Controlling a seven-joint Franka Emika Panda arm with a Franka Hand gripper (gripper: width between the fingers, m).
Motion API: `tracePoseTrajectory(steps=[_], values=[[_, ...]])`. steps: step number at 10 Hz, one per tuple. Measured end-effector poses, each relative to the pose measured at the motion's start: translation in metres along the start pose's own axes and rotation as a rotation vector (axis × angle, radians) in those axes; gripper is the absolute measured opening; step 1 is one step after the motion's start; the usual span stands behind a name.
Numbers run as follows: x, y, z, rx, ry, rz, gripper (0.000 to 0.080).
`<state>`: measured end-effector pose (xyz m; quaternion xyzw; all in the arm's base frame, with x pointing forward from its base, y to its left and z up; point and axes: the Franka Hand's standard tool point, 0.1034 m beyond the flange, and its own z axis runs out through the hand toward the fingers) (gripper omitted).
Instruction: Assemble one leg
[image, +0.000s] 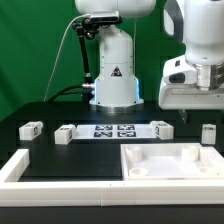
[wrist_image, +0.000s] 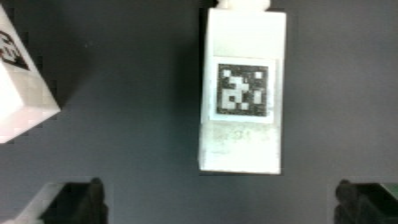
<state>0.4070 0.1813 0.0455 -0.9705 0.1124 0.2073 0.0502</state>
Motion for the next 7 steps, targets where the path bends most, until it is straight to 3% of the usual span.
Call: tracePoseTrajectory(steps=[2, 5, 7], values=[[-0.002, -0.001, 0.002, -0.006, -0.178, -0.004, 0.0649], [-0.004, -0.004, 0.009, 0.006, -0.412, 0.016, 0.0649], [-0.004, -0.008, 0.02, -0.003, -0.439, 0.025, 0.0649]])
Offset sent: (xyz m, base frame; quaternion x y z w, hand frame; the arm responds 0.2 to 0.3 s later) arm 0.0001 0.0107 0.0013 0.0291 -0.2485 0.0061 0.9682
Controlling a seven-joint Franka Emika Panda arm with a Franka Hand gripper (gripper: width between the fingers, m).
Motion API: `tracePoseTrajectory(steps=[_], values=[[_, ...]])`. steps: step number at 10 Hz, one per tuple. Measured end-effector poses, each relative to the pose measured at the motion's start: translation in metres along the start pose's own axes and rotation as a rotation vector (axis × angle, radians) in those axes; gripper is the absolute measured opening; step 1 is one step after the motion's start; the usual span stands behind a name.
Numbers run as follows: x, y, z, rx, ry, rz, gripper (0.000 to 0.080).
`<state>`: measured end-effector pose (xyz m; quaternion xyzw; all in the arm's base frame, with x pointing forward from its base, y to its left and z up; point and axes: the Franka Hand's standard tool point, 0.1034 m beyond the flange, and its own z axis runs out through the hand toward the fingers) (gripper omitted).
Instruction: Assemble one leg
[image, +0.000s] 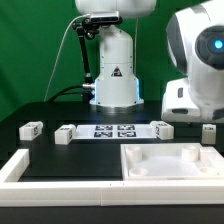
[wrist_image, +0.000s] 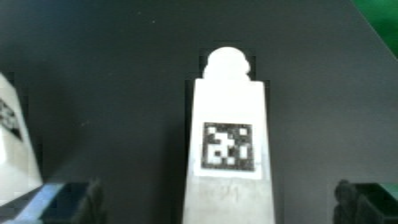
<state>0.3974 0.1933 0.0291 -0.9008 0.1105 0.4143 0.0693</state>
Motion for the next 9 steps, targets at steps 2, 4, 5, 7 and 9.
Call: tracePoseTrajectory(steps=[2, 4, 5, 7, 9], values=[[0.001, 0.001, 0.012, -0.006, -0.002, 0.001, 0.0649], [0.0, 0.004, 0.028, -0.013, -0.005, 0.007, 0.0649], [-0.002, 0.004, 0.034, -0.018, -0.009, 0.006, 0.0649], [-0.008, 0.006, 0.046, -0.029, -0.021, 0.004, 0.0649], [-0.008, 0.005, 0.047, -0.03, -0.019, 0.001, 0.0528]])
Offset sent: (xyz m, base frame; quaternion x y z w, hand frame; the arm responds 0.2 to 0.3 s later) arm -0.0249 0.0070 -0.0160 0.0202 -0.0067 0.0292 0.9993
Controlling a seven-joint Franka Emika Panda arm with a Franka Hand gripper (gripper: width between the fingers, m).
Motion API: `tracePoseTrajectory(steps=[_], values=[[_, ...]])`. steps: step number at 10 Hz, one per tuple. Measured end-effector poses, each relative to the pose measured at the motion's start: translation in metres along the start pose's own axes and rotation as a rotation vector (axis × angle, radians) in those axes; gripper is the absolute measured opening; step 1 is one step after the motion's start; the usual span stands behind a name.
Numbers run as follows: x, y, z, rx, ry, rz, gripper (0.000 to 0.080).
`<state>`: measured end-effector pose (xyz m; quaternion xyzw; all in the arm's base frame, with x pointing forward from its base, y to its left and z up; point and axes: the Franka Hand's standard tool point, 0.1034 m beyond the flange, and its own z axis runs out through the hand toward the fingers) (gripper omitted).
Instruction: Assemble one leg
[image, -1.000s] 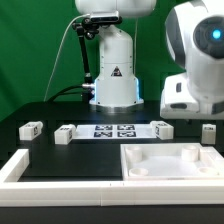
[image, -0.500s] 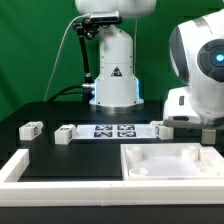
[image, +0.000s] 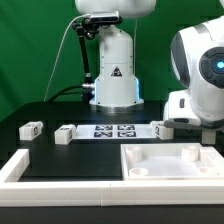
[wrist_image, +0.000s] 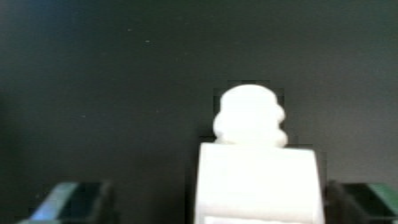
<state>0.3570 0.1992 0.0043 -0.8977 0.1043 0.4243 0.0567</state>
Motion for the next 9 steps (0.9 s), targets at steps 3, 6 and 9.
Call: tracePoseTrajectory(steps=[3, 6, 9], values=[[0.0, 0.0, 0.0, 0.0, 0.0, 0.0, 0.029], [0.0, 0.0, 0.0, 0.0, 0.0, 0.0, 0.029], [-0.005, 0.002, -0.012, -0.026, 0.009, -0.02, 0.029]])
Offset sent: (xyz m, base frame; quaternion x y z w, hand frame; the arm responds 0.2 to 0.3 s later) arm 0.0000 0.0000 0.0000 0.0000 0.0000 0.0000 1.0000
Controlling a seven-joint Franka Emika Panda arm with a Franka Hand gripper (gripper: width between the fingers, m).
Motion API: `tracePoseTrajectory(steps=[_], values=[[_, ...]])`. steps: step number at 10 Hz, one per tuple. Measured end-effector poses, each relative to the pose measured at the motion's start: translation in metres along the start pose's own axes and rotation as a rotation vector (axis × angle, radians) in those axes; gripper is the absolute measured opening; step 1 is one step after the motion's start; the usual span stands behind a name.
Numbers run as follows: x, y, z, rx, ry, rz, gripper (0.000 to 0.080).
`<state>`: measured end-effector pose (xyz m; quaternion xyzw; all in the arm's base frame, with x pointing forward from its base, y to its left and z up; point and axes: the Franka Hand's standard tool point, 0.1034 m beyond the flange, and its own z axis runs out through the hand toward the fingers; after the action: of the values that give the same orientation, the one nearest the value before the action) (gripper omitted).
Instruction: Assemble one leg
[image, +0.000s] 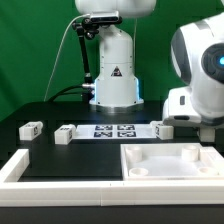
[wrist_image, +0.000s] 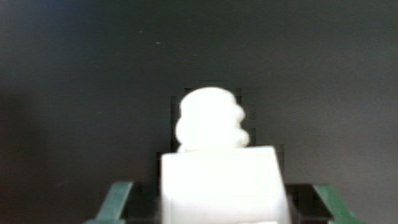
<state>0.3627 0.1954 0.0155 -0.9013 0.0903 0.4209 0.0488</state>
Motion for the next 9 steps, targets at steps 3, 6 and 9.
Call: tracePoseTrajectory(steps=[3, 6, 9], values=[[-0.026, 0.017, -0.048, 0.009, -0.029, -0.015, 0.0291], [-0.033, 0.019, -0.066, 0.014, 0.009, -0.005, 0.0291], [-0.025, 0.011, -0.073, 0.045, 0.279, -0.017, 0.0291]])
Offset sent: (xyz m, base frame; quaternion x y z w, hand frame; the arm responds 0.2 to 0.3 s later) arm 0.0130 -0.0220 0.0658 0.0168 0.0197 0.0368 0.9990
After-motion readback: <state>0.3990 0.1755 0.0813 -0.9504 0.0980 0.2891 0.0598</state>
